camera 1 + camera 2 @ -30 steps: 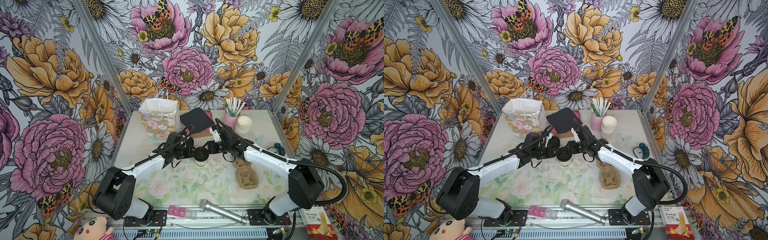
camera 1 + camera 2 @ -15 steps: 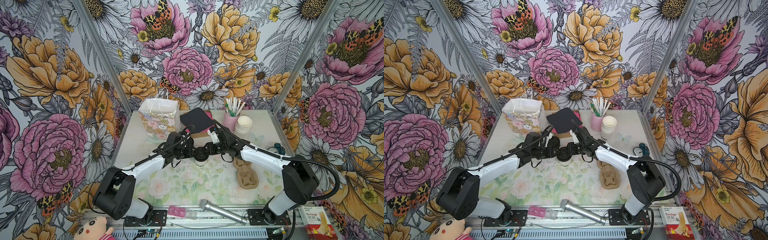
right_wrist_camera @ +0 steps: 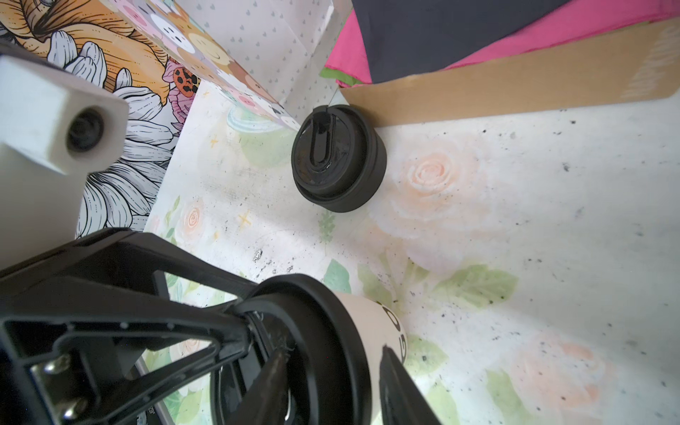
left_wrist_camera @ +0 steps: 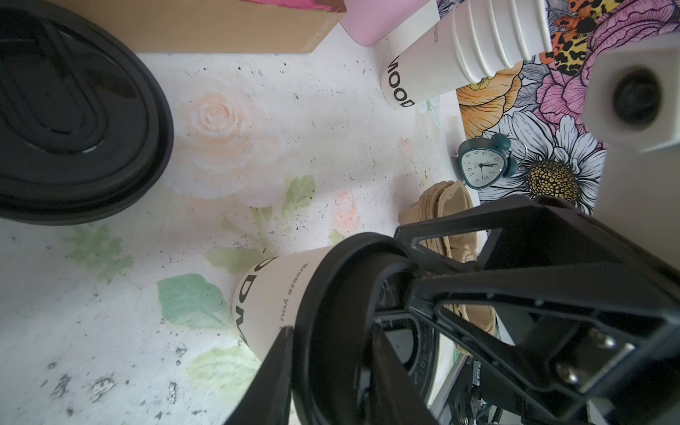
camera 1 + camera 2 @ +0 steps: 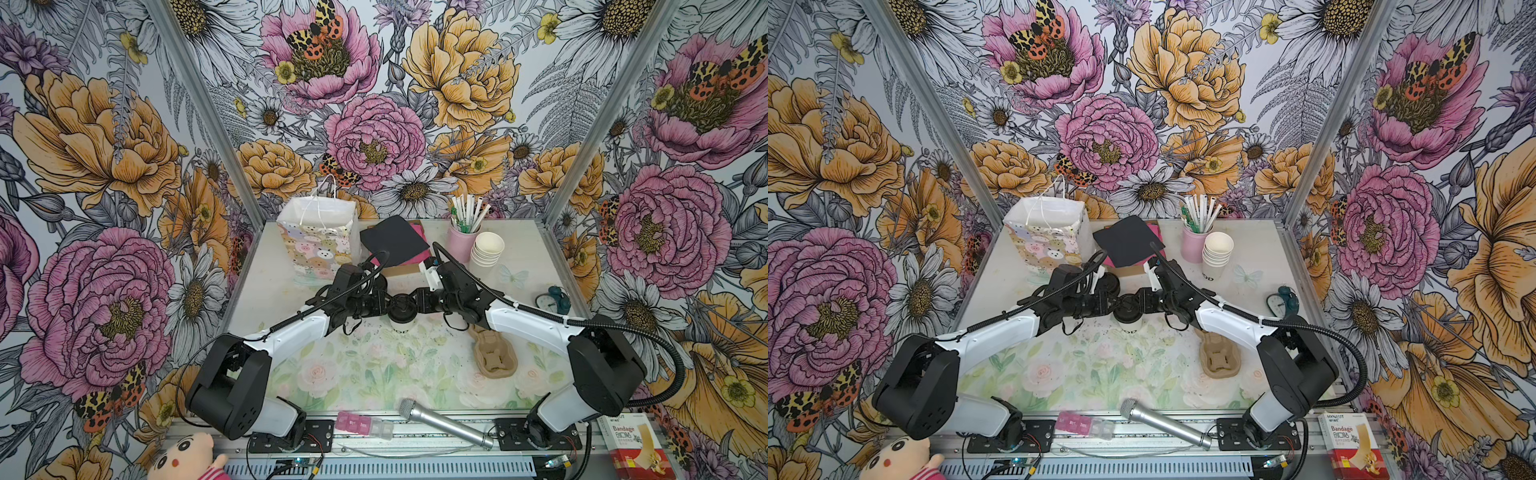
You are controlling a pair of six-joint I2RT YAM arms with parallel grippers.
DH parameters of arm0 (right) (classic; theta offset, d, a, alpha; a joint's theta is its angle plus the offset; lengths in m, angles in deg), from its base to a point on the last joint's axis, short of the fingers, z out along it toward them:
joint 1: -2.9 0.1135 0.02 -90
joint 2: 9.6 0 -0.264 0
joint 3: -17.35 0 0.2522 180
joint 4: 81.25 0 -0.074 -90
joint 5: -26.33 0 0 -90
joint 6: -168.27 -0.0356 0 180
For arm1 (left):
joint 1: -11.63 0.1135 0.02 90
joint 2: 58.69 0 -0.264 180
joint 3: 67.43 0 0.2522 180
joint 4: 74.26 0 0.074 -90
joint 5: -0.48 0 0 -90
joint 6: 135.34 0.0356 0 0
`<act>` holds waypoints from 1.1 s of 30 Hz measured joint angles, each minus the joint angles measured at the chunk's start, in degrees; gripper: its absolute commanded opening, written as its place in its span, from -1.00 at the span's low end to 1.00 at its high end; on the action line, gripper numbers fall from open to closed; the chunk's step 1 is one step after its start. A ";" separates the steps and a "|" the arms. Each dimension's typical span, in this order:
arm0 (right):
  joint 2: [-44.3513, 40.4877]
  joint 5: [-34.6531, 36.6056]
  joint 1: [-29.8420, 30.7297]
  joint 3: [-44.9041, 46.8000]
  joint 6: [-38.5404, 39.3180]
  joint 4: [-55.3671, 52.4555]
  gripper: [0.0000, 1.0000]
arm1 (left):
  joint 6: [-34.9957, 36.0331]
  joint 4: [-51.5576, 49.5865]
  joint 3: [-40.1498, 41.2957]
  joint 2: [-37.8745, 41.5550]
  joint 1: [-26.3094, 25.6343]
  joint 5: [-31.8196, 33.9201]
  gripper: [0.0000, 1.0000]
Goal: Pack a coffee takeout order
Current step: Close the lid on the coffee cup.
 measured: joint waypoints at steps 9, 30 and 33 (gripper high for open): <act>-0.02 -0.02 0.00 -0.17 -0.17 -0.11 -0.16 | 0.00 -0.02 0.00 0.00 0.00 0.00 -0.34; -0.37 3.26 -0.76 -5.84 5.38 -7.63 0.23 | 0.42 -0.92 -0.68 -0.24 -0.07 0.04 -0.33; 0.87 3.21 -0.76 -6.60 5.60 -7.63 0.20 | 0.44 -1.27 -0.87 -0.24 -0.26 0.28 -0.33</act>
